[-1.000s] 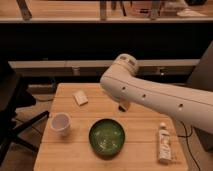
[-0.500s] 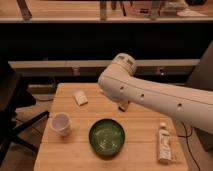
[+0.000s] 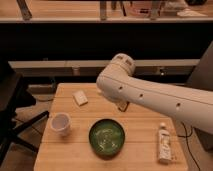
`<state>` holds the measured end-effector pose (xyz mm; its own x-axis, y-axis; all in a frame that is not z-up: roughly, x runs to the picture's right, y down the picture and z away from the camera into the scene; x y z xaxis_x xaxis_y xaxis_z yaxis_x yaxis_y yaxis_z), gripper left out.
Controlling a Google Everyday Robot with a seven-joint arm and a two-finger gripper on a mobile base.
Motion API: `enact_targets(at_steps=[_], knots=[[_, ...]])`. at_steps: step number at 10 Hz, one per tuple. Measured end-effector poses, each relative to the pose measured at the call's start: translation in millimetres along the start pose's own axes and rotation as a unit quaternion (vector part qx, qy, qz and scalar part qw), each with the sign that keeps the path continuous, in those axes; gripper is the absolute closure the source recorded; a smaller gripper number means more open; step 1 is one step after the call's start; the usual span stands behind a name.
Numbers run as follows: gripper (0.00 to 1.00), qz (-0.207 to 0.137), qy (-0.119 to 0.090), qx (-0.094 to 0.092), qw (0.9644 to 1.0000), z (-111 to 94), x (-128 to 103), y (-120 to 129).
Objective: Pick up the ceramic cup
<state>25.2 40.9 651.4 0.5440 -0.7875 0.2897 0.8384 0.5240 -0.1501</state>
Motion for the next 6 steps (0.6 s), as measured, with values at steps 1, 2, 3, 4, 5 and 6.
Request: enact_targets(at_steps=[1,2,3,4,5,6], knots=[[0.2,-0.005,0.002,0.002,1.0,0.6,-1.8,-2.2],[0.2,-0.009,0.002,0.003,0.9999,0.5,-3.1,-4.1],[0.2,-0.014,0.003,0.005,0.9999,0.9,-4.7,-5.7],[0.2,-0.019,0.004,0.006,0.9998,0.8,-6.6,-7.4],[0.2,-0.023,0.003,0.007,0.9997,0.8,-7.9,-8.1],[0.2,-0.027,0.002,0.008,0.9996,0.8,-9.1,-8.6]])
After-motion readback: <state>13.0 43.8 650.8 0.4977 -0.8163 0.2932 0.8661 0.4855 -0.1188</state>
